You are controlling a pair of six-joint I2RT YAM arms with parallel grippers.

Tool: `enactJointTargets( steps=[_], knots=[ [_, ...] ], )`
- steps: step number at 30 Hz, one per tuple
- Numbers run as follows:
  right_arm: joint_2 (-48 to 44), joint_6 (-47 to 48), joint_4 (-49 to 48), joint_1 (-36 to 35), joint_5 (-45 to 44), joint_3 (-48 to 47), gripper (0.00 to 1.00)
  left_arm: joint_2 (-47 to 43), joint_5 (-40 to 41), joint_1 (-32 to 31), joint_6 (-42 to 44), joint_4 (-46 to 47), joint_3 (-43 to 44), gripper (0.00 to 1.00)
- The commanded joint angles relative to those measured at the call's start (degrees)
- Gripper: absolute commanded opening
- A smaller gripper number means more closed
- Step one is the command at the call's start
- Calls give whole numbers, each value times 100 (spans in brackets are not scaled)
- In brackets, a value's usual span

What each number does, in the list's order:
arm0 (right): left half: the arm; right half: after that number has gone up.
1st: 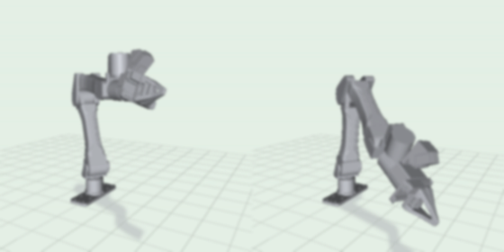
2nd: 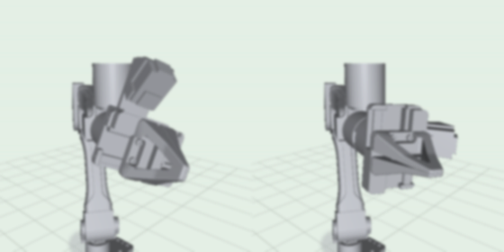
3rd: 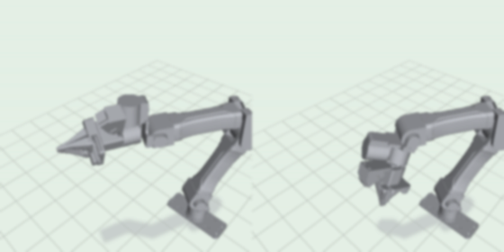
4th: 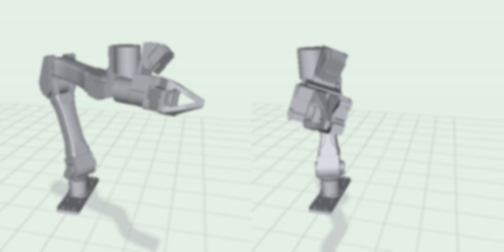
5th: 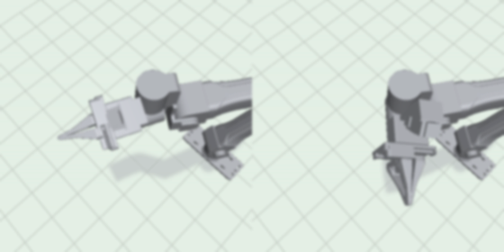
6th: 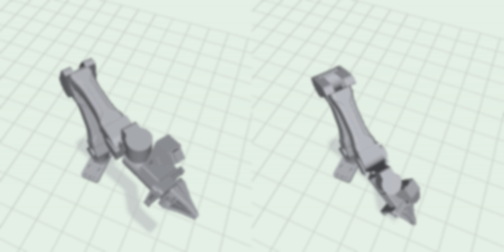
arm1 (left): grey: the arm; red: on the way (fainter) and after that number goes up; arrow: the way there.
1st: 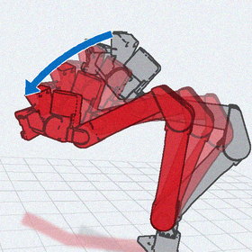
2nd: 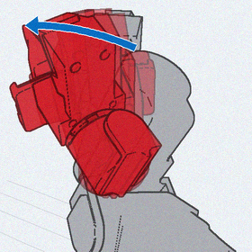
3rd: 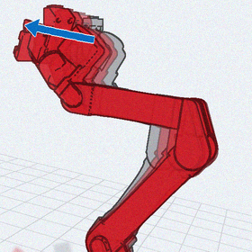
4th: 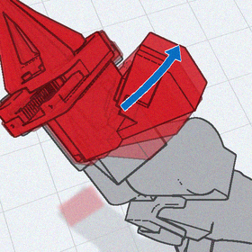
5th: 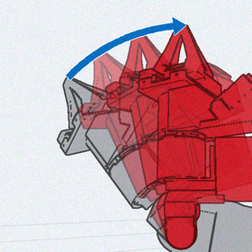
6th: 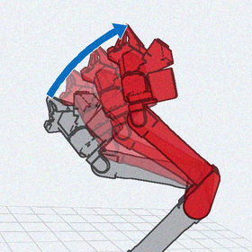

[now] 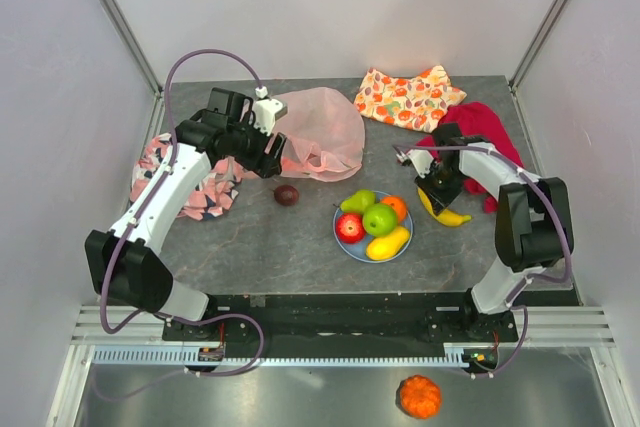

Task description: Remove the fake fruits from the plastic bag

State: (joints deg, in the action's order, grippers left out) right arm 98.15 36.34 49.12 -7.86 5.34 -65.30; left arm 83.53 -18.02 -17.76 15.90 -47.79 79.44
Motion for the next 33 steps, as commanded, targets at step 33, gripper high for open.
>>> enactJointTargets(
  steps=[33],
  knots=[
    [-1352, 2589, 3234, -3609, 1057, -2206, 15, -943, -140, 317, 36, 226, -403, 76]
  ],
)
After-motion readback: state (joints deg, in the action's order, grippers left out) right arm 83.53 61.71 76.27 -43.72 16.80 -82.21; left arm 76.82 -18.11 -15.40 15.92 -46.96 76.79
